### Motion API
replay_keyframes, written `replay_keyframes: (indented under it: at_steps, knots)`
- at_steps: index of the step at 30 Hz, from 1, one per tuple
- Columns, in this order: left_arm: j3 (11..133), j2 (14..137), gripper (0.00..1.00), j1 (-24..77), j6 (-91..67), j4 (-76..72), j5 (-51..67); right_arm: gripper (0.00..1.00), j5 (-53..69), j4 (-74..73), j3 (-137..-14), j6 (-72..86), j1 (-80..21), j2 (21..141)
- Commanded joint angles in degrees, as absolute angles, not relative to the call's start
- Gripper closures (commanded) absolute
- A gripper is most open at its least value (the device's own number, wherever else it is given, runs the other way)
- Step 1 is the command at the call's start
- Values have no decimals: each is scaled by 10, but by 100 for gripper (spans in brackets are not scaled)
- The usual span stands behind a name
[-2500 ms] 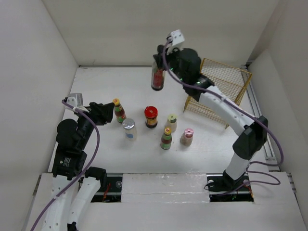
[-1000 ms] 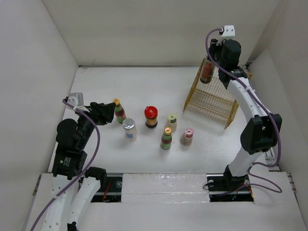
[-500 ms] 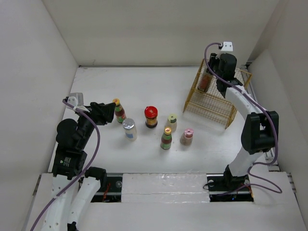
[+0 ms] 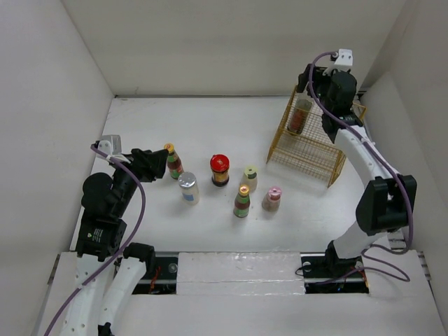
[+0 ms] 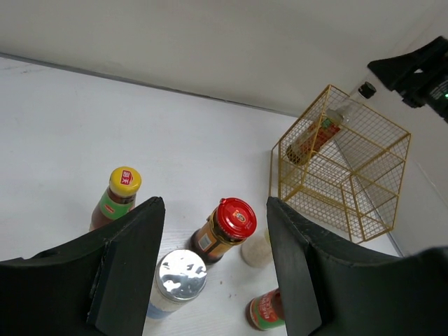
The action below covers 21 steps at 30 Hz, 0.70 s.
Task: Organize the condiment bottles
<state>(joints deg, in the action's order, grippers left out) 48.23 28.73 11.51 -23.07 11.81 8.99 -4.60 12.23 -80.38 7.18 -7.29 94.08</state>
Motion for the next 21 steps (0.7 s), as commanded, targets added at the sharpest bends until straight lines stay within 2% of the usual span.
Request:
replay_keyframes:
  at_steps: [1,4,5,7,8,10,12,14,17,18,20,21]
  knots:
    - [476,284,44,113,-237,92,82,10,-38,137,-846,86,-94,873]
    - [482,271,44,113,-250,98,55,26,-49,137,-832,86,-146,826]
    - [482,271,46,113,-250,104,48,46,-41,137,-819,81,-162,810]
    - [487,271,52,113,-255,111,26,66,8,137,-810,74,-211,804]
    - [487,265,54,113,-260,111,21,79,30,137,-803,74,-228,799]
    - [487,265,60,113,-260,117,5,86,73,143,-780,67,-269,799]
    - [487,270,62,113,-260,117,-2,91,73,143,-765,59,-336,823]
    - [487,270,62,113,-265,123,-9,91,54,143,-757,59,-401,845]
    - [499,270,62,113,-272,136,-46,82,44,135,-764,31,-454,890]
    - [499,264,60,113,-272,141,-57,77,44,134,-764,31,-477,902]
    - [499,248,59,113,-283,148,-82,47,52,109,-781,25,-498,932]
    - [499,248,59,113,-283,148,-90,47,65,109,-787,19,-504,941]
